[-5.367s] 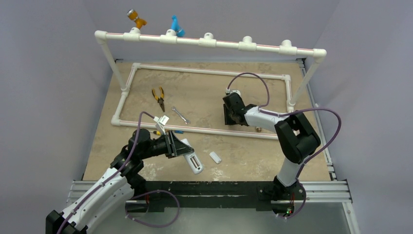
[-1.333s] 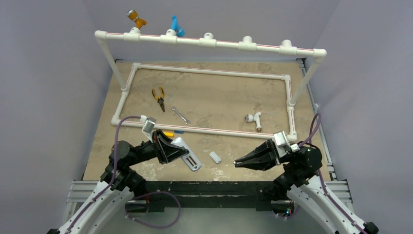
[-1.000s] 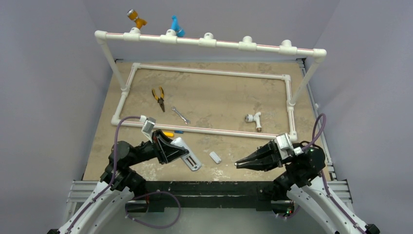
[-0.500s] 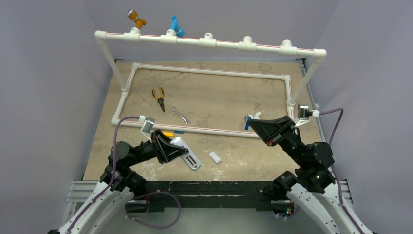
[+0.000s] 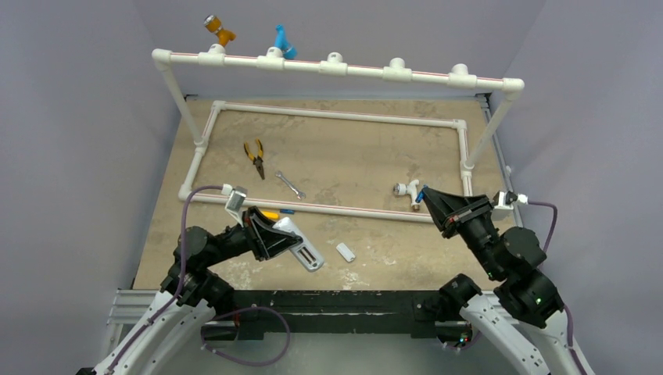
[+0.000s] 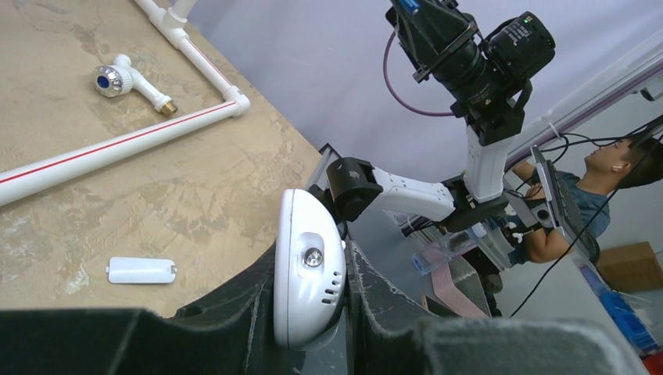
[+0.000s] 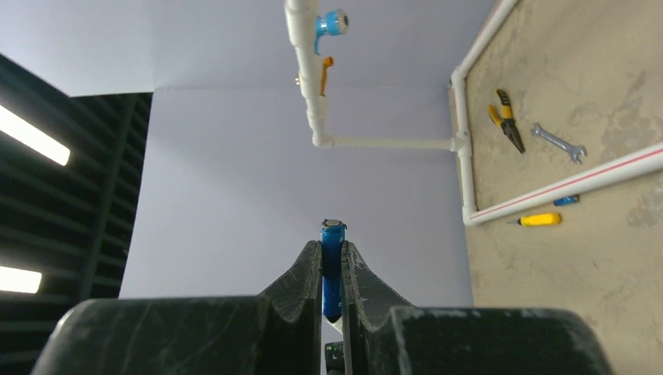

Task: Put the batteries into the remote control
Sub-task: Load the battery into the remote control.

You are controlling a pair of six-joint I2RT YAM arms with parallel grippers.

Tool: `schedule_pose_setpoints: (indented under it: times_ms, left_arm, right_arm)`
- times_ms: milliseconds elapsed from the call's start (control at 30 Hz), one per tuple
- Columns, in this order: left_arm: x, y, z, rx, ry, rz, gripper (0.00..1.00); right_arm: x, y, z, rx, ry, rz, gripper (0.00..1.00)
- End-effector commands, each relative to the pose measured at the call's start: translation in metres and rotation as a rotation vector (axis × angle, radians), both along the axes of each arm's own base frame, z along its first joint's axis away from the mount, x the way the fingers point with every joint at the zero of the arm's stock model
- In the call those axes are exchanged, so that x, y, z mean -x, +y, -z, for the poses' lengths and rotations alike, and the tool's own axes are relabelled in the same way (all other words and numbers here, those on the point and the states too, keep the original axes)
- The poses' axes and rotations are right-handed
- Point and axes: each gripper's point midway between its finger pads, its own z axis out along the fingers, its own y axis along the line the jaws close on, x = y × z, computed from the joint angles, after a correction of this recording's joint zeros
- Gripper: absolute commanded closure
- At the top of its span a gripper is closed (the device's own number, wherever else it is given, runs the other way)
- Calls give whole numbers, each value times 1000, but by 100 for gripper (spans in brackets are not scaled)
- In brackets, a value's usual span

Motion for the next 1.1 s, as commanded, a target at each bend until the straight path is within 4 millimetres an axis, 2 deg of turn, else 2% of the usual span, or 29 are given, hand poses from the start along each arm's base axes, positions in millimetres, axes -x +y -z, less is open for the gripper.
schedule_pose_setpoints:
  times_ms: [0, 233, 400, 533, 633, 733, 800, 900, 1067]
  left_arm:
    - [5, 5, -33, 66, -63, -12, 100]
    - [5, 5, -32, 66, -57, -12, 100]
    - [6, 5, -33, 71, -76, -6, 100]
    - [8, 4, -33, 54, -118, 7, 100]
    - [14, 4, -37, 46, -181, 30, 100]
    - [22, 6, -41, 34, -260, 51, 100]
    - [29, 9, -47, 31, -330, 63, 100]
    - [35, 13, -51, 8, -417, 65, 100]
    - [38, 16, -54, -51, -514, 59, 100]
  right_arm:
    - [1, -7, 18, -60, 150, 30, 100]
    - [2, -10, 30, -65, 208, 44, 100]
    - [-1, -7, 35, -7, 182, 42, 100]
    - [-11, 6, 38, 200, 42, 0, 100]
    - [-18, 28, 40, 454, -143, -97, 100]
    - [-19, 50, 59, 731, -287, -253, 100]
    - [-18, 61, 73, 845, -358, -347, 100]
    - [-15, 66, 80, 922, -467, -394, 100]
    - [1, 68, 65, 950, -729, -377, 100]
